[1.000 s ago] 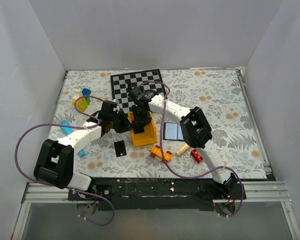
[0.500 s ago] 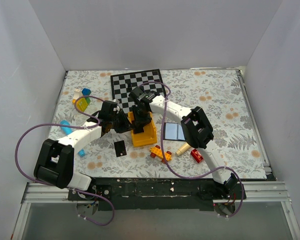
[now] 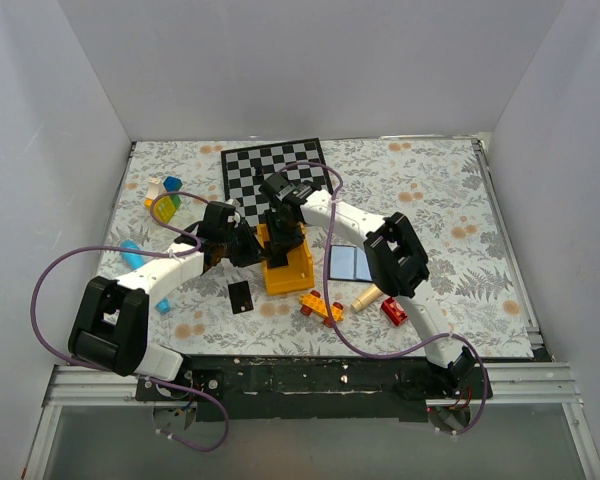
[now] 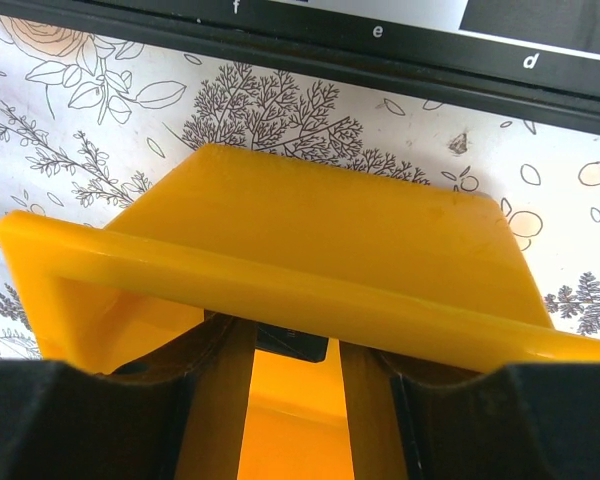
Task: Put the credit cards into the card holder
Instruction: Pick up the credit card from the storage box.
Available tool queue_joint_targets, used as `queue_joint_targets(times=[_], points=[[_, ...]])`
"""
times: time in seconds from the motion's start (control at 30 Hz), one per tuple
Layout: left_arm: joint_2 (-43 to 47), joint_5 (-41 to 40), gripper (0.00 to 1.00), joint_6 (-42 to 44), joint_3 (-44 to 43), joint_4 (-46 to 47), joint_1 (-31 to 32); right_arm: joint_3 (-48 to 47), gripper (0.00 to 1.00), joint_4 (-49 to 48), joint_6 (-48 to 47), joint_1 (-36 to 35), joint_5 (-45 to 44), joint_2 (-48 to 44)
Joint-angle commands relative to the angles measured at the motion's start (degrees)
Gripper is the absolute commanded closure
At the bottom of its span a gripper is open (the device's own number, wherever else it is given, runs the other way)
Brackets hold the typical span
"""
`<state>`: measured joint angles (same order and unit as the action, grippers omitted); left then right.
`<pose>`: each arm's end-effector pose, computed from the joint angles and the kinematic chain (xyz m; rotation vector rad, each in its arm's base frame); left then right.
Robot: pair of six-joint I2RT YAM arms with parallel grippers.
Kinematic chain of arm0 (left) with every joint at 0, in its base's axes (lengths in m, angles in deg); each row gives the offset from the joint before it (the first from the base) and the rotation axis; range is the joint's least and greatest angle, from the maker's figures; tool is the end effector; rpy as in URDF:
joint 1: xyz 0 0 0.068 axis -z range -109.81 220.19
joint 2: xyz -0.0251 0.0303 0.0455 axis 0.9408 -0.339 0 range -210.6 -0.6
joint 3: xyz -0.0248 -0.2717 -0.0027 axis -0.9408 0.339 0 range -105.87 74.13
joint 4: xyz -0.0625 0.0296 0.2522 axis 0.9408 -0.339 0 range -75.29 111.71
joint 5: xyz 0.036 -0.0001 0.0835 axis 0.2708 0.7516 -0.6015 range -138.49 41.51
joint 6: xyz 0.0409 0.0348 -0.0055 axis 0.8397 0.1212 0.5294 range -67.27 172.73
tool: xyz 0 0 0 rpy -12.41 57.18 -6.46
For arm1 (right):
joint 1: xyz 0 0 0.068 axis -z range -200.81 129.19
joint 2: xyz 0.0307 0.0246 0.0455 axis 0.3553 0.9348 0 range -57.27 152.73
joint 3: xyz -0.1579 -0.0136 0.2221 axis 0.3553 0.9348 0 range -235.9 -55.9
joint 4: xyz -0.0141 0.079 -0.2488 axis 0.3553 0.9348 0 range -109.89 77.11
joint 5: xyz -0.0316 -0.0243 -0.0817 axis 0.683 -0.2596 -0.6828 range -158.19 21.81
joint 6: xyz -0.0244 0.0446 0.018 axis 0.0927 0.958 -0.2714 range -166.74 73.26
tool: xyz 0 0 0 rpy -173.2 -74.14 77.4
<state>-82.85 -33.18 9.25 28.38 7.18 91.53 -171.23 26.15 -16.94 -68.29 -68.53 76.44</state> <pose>0.2623 -0.1126 0.1933 -0.3771 2.5709 -0.7868 0.3388 0.3691 0.1852 -0.4229 2.7312 0.3854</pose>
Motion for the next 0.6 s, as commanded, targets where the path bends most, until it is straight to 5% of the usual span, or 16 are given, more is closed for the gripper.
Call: queue_joint_targets(times=[0.0, 0.57], points=[[0.4, 0.2, 1.00, 0.9, -0.6, -0.7, 0.1, 0.5, 0.53, 0.6, -1.3, 1.5, -1.3, -3.9], [0.7, 0.2, 1.00, 0.9, -0.7, -0.7, 0.2, -6.7, 0.52, 8.1, -1.9, 1.3, -3.4, 1.8]])
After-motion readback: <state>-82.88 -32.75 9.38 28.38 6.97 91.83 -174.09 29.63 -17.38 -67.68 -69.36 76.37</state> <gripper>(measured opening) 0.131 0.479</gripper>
